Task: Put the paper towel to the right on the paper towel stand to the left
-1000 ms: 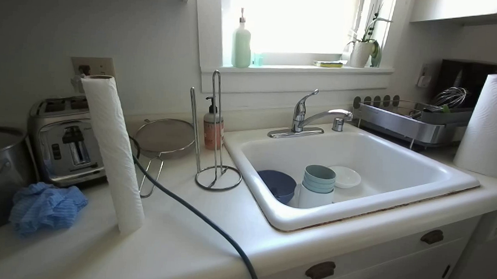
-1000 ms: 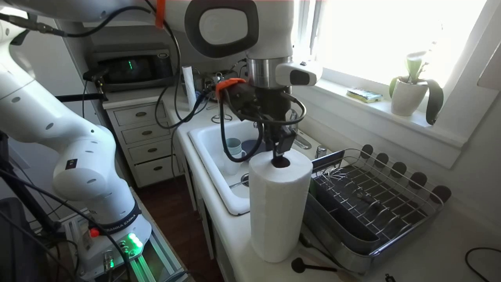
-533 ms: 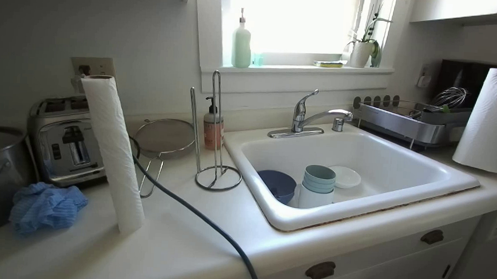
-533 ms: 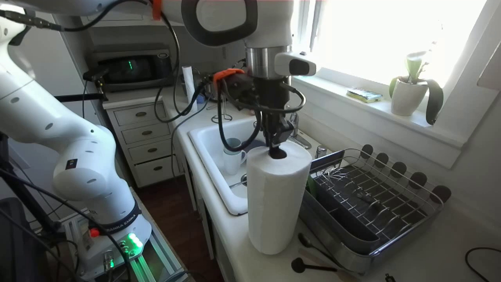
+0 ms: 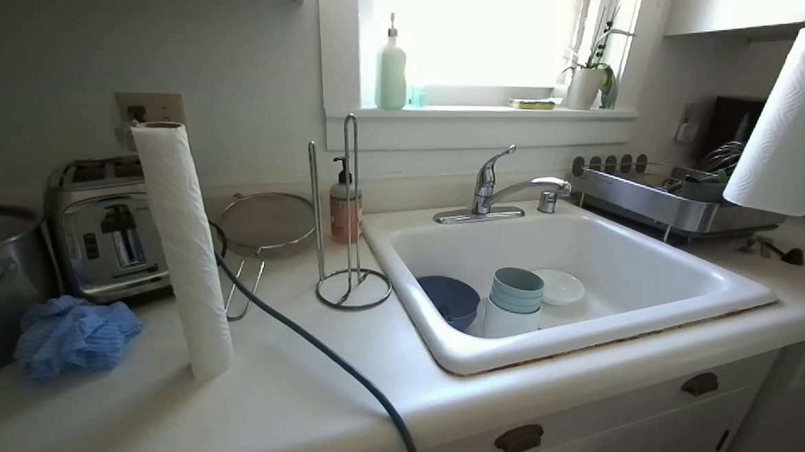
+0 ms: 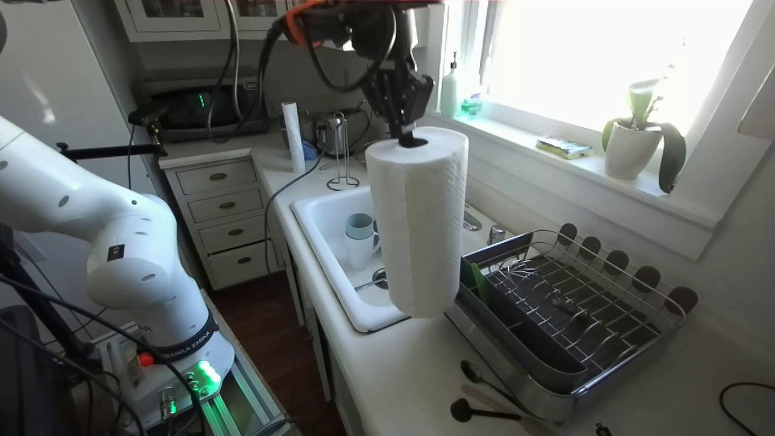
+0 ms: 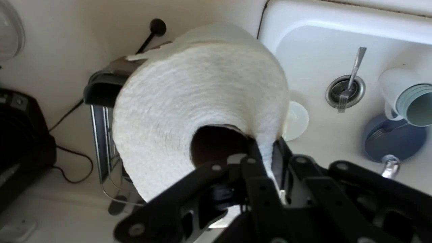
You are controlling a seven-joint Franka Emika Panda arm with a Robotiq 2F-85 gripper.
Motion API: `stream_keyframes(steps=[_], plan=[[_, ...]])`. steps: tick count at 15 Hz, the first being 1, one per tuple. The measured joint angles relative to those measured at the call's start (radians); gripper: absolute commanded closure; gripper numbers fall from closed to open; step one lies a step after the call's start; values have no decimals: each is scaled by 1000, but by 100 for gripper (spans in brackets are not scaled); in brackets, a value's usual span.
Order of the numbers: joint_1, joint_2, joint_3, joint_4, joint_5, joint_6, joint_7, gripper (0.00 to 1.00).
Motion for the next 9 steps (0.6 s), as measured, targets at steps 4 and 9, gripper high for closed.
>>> stream_keyframes(steps=[4, 9], plan=[[111, -88, 94, 78, 1, -109, -32, 96], [276, -136, 236, 145, 28, -150, -34, 96]])
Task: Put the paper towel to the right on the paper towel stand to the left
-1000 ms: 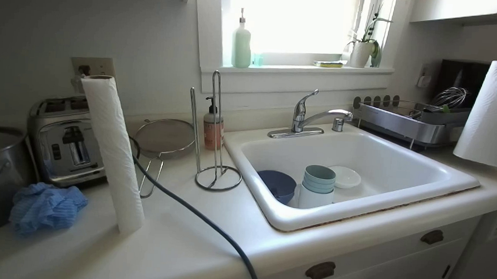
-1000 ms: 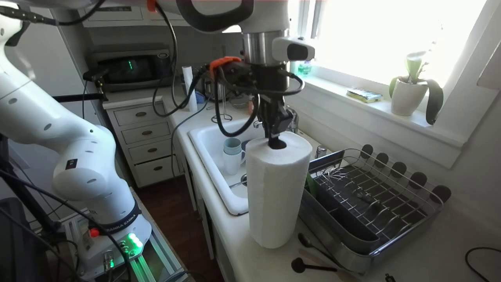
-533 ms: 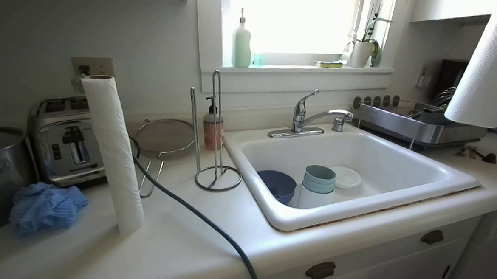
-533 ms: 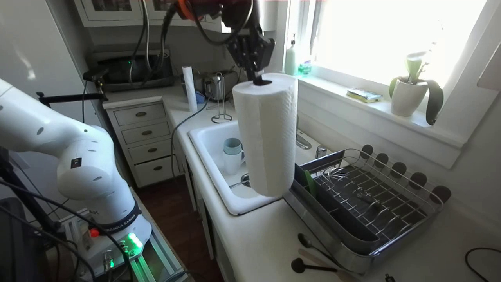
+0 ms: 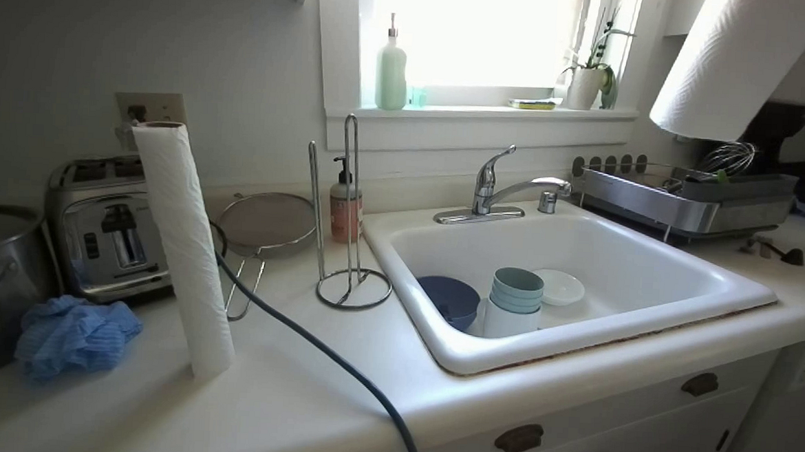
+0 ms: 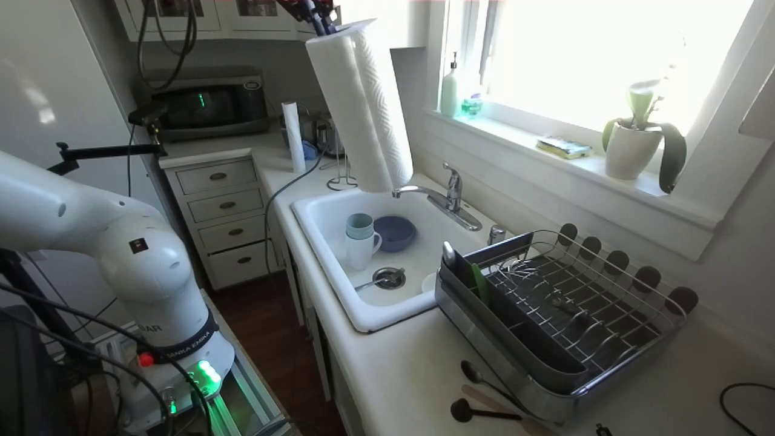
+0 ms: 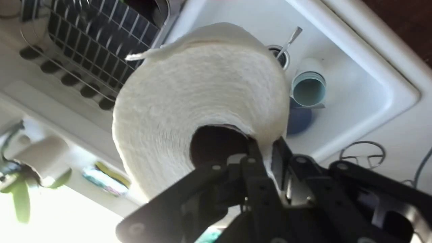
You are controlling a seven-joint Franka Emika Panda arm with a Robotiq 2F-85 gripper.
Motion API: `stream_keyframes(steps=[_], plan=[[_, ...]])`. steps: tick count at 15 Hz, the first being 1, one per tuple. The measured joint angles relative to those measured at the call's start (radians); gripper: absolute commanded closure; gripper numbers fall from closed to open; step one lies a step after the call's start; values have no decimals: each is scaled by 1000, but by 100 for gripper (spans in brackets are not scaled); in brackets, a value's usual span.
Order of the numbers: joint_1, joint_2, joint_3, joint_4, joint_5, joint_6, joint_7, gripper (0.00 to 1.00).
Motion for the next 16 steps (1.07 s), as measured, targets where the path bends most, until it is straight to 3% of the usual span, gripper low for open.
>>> stream_keyframes(steps=[8, 9, 15, 16], plan=[[241, 124, 201, 83, 85, 40, -17, 96], [262, 148, 214, 94, 95, 54, -33, 86], [265, 161, 214, 91, 95, 56, -27, 86], [265, 161, 214, 91, 95, 56, -27, 96]])
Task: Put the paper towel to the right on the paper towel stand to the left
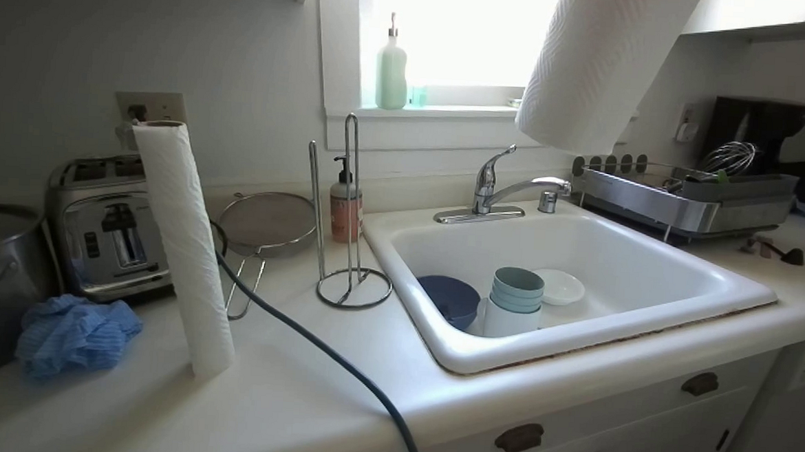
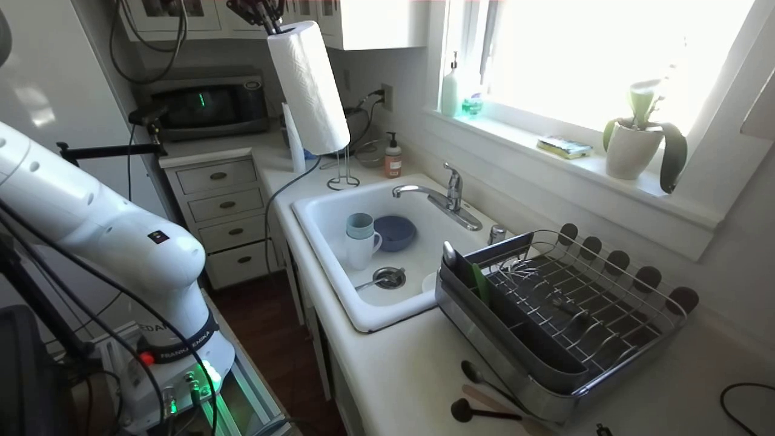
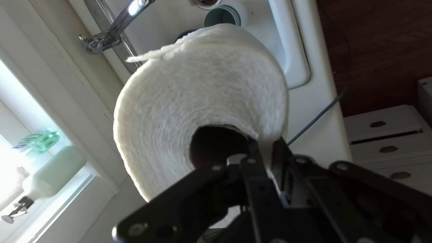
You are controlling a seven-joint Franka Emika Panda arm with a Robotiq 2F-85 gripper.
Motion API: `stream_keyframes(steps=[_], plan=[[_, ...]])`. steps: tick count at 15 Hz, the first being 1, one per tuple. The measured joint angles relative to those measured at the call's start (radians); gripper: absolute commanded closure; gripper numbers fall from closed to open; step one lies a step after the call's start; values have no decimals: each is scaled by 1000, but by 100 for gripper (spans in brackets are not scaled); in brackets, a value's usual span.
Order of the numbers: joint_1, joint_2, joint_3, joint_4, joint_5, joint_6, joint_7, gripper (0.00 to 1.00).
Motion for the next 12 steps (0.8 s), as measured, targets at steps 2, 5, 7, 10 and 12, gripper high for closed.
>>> stream_keyframes(steps=[2, 5, 7, 10, 12], plan=[[0, 1, 0, -1, 0, 0, 0, 96], [4, 28, 6, 17, -21, 54, -61, 96], [7, 85, 7, 73, -24, 114, -140, 96], [8, 209, 7, 191, -15, 198, -267, 96], [8, 296, 7, 269, 13, 244, -350, 96]])
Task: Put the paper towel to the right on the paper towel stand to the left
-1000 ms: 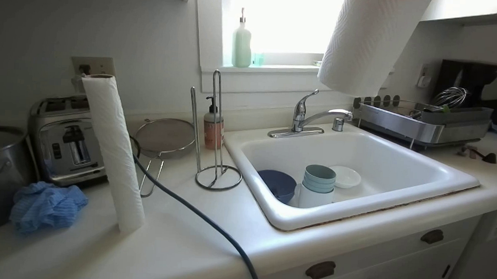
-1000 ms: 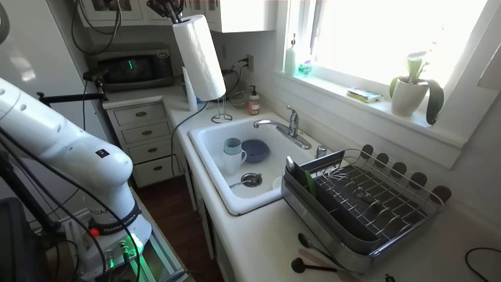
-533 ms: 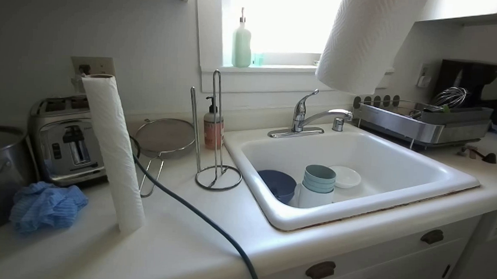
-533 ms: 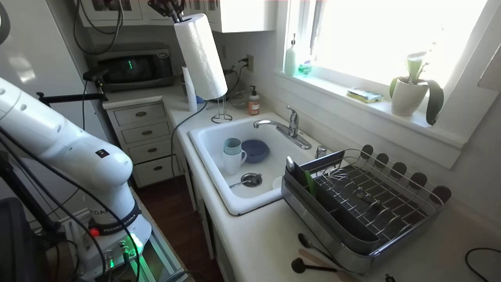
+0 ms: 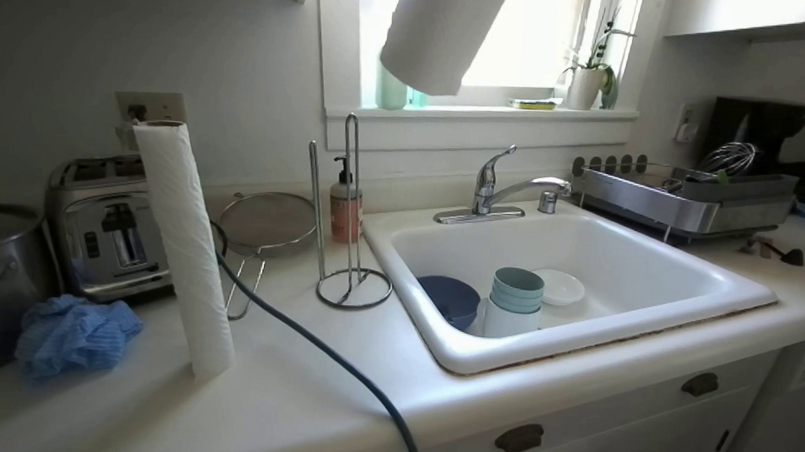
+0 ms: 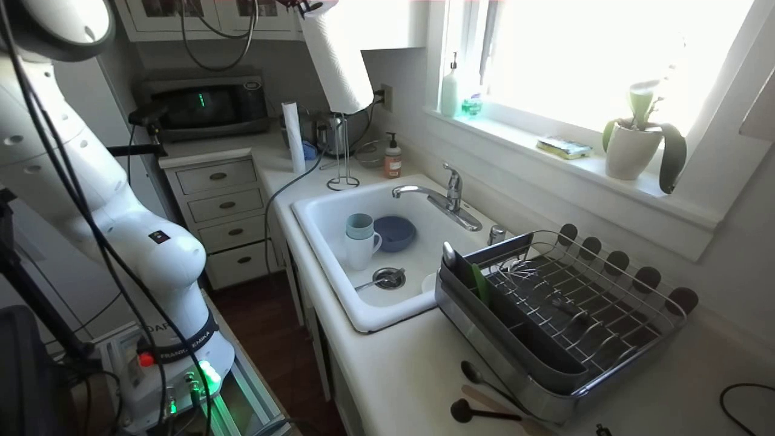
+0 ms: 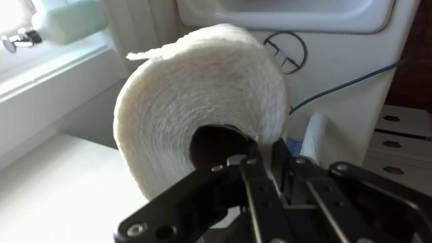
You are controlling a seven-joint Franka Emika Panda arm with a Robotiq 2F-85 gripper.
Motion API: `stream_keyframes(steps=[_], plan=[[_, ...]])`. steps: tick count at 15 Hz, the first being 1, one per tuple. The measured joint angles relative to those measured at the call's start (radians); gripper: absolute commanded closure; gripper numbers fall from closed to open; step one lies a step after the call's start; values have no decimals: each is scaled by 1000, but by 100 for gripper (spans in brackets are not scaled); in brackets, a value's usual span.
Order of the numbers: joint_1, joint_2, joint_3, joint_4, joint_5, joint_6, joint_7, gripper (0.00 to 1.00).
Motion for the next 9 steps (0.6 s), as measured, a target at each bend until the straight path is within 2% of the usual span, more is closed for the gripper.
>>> stream_keyframes(steps=[5, 9], plan=[[0, 178, 22, 183, 135, 11, -202, 96], [-6, 256, 38, 326, 200, -172, -287, 96]])
